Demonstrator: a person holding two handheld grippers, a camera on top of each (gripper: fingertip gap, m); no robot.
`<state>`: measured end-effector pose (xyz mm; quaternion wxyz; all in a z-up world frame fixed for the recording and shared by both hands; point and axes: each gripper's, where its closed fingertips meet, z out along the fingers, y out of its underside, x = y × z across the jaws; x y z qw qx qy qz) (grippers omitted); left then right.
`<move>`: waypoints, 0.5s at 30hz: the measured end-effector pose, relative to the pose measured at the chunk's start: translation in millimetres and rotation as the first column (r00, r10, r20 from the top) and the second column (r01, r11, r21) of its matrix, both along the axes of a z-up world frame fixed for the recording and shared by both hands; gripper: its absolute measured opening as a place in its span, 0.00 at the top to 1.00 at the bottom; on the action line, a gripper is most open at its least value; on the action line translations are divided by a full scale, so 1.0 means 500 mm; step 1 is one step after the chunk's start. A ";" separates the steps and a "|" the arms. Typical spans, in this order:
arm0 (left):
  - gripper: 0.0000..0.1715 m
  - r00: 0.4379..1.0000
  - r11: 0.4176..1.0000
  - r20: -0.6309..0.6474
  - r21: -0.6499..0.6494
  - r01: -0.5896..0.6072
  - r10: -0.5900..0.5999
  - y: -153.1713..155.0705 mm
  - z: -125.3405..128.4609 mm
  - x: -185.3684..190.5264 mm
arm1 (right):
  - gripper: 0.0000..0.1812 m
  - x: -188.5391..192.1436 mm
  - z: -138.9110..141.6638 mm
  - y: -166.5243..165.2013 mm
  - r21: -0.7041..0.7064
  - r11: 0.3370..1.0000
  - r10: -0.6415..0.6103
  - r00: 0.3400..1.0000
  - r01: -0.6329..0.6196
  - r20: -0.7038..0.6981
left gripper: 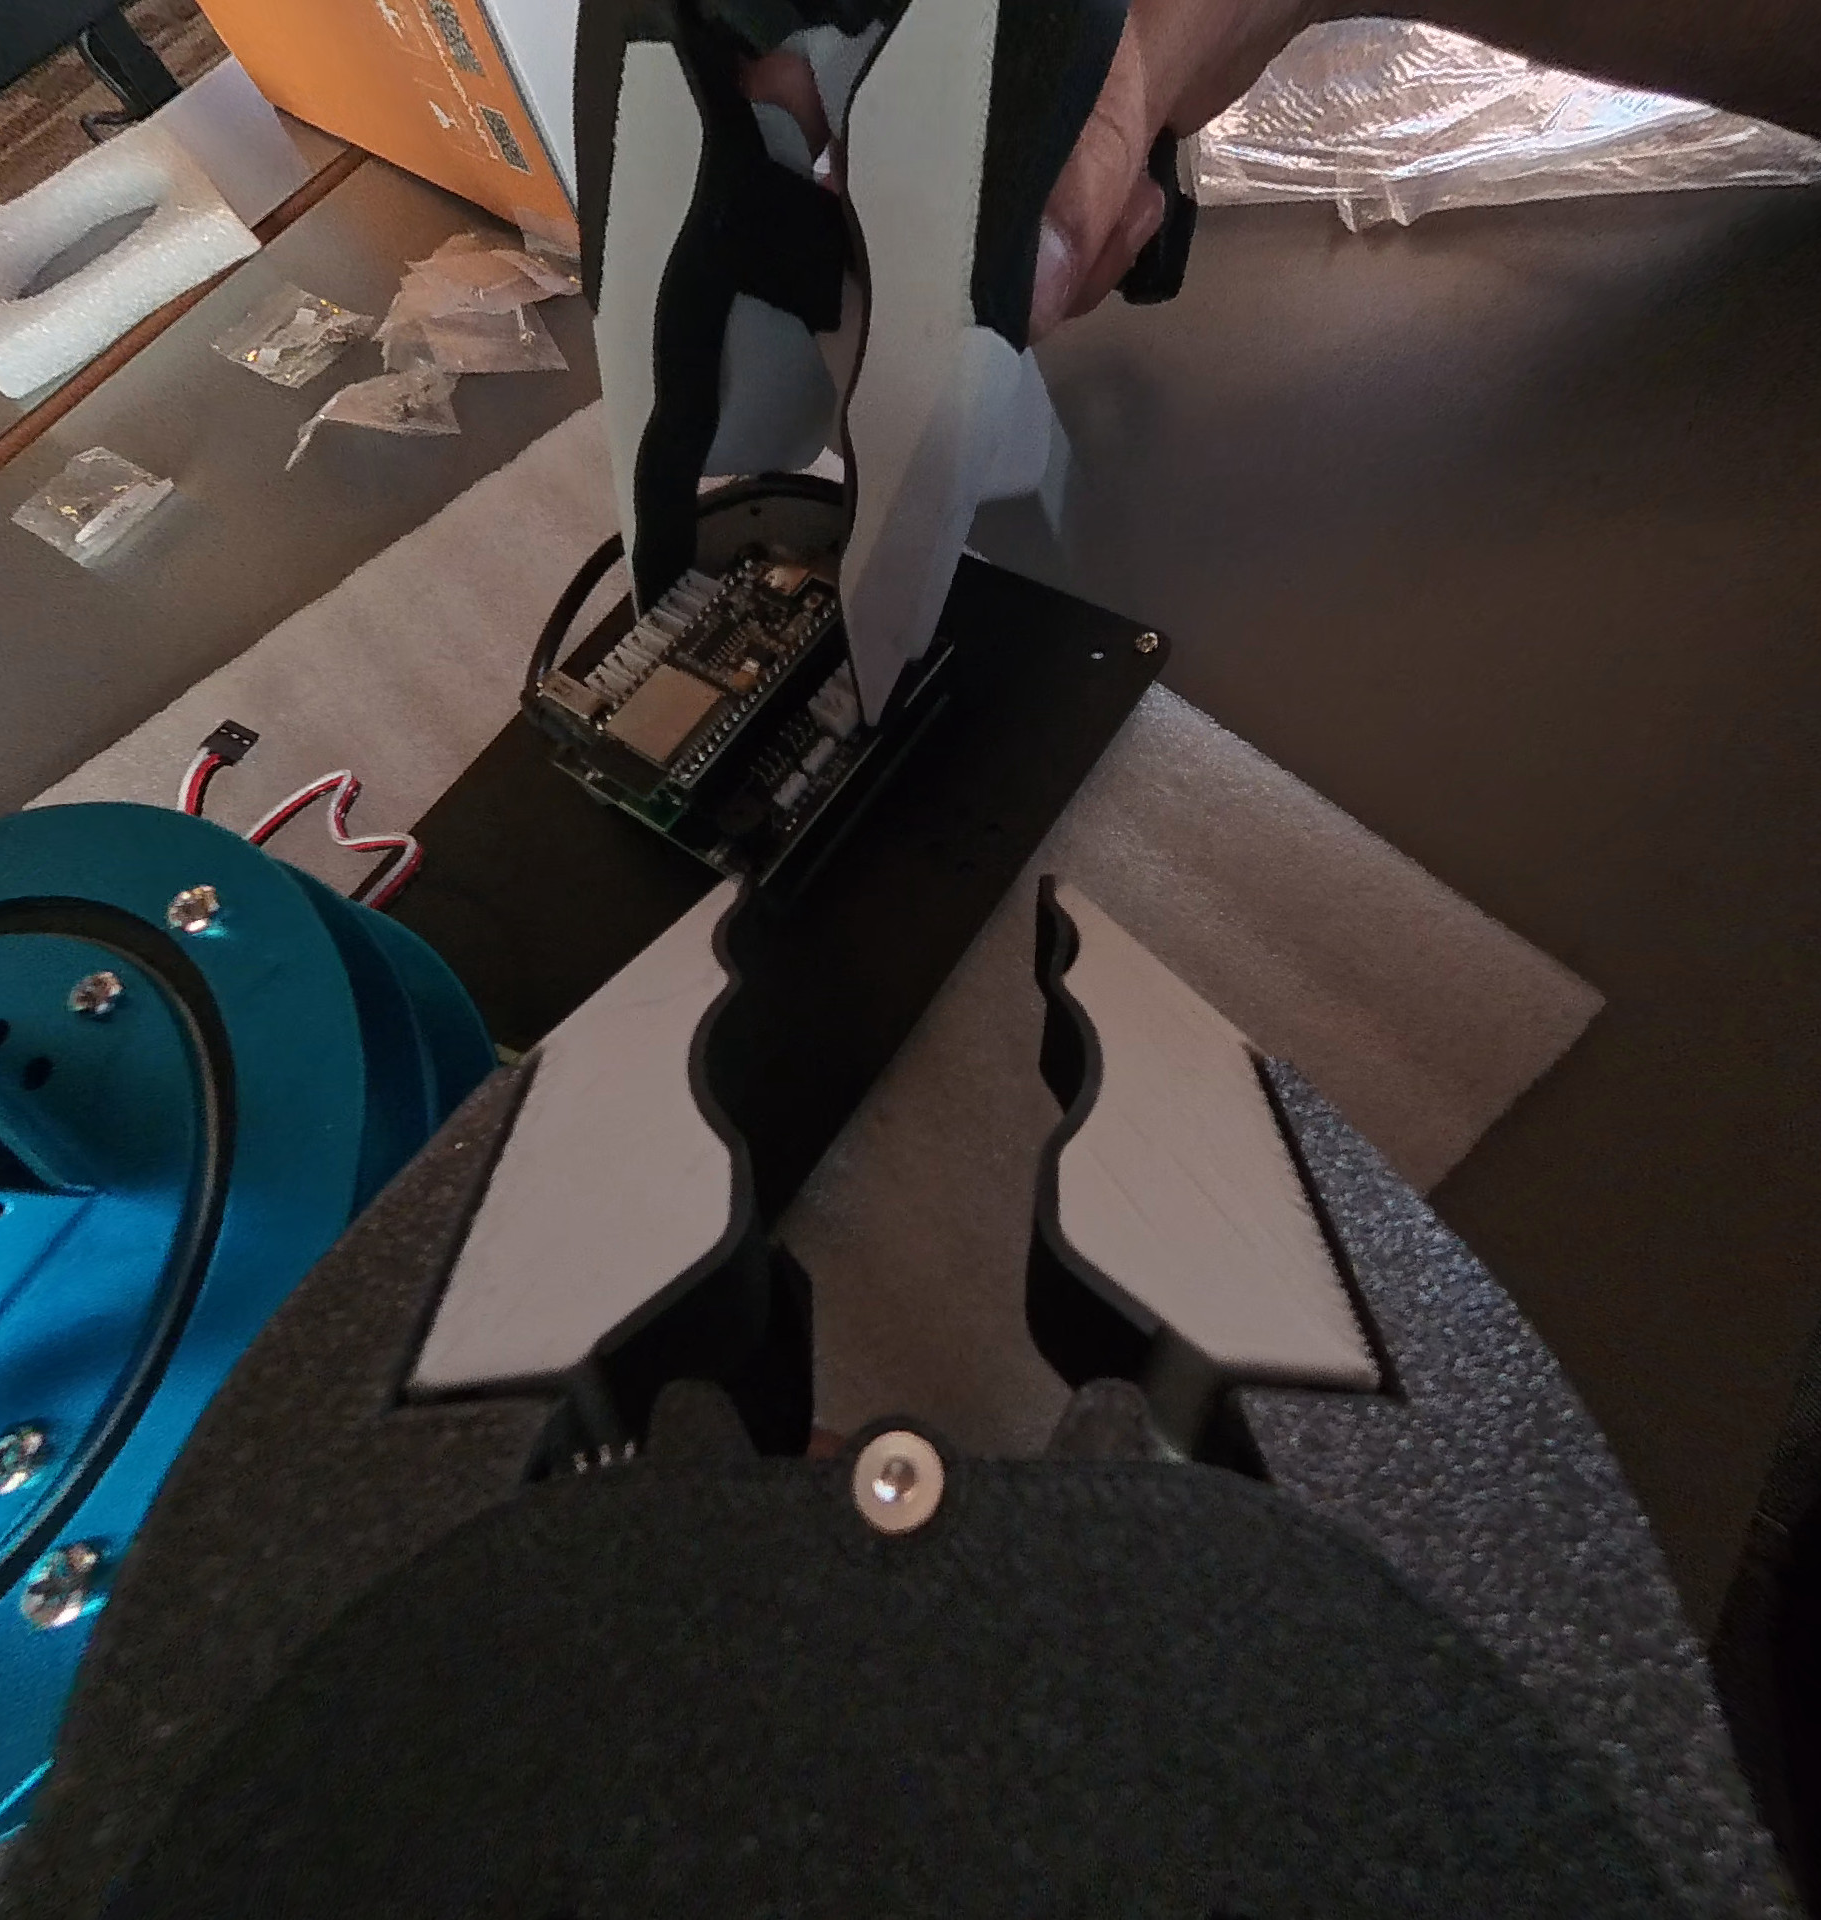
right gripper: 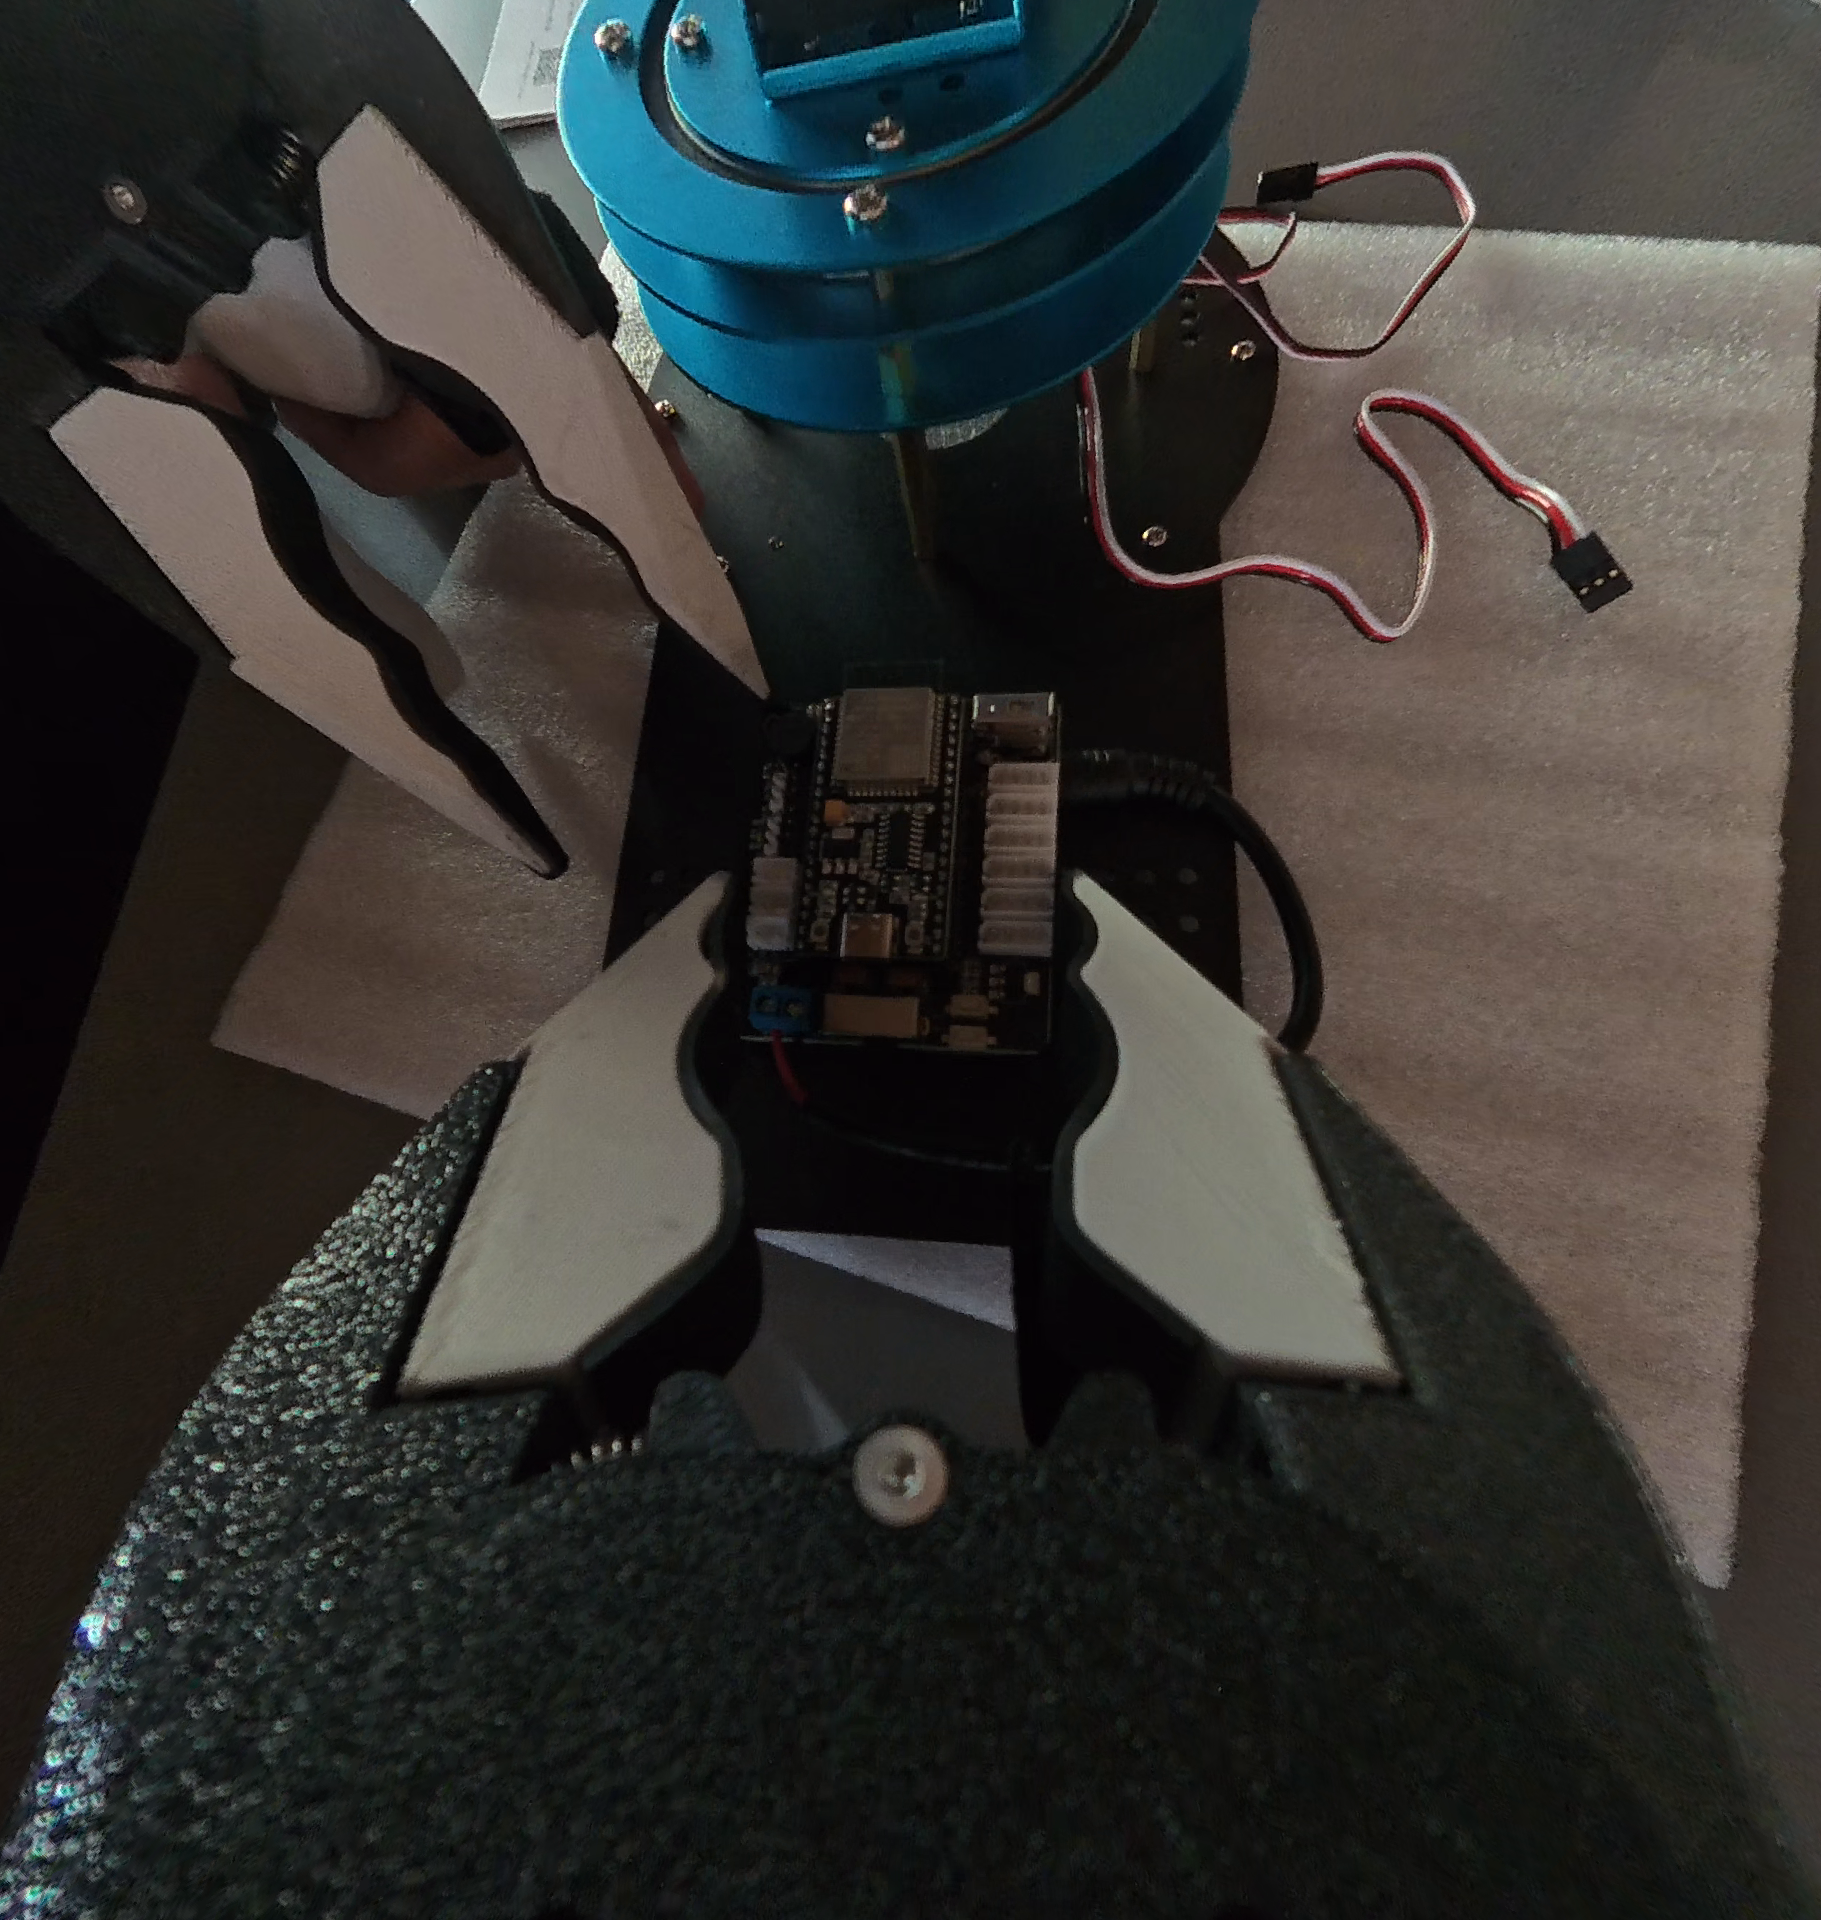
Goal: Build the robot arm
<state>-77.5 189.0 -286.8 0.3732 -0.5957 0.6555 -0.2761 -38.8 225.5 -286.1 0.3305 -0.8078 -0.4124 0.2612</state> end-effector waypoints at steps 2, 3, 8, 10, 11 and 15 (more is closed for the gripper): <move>0.70 1.000 1.000 0.001 -0.006 0.001 -0.001 0.000 0.000 0.000 | 0.68 0.000 0.000 0.000 -0.002 1.000 0.001 1.000 -0.001 0.000; 0.70 1.000 1.000 0.001 -0.007 0.001 -0.001 0.000 0.000 0.000 | 0.68 0.000 0.000 0.000 -0.002 1.000 0.001 1.000 -0.001 0.001; 0.69 1.000 1.000 -0.002 0.009 -0.001 0.001 0.000 -0.001 0.001 | 0.68 0.001 0.001 0.000 0.012 1.000 0.000 1.000 0.000 0.021; 0.69 1.000 1.000 -0.003 0.015 -0.001 0.001 0.000 -0.002 0.000 | 0.68 0.000 0.001 0.000 0.014 1.000 -0.001 1.000 0.001 0.017; 0.69 1.000 1.000 -0.002 0.015 -0.001 0.001 0.000 -0.002 0.000 | 0.68 0.000 0.001 0.001 0.014 1.000 -0.002 1.000 0.002 0.013; 0.69 1.000 1.000 0.002 0.001 0.001 -0.001 -0.001 -0.001 0.000 | 0.64 -0.003 0.013 -0.004 0.026 1.000 0.008 1.000 -0.008 -0.006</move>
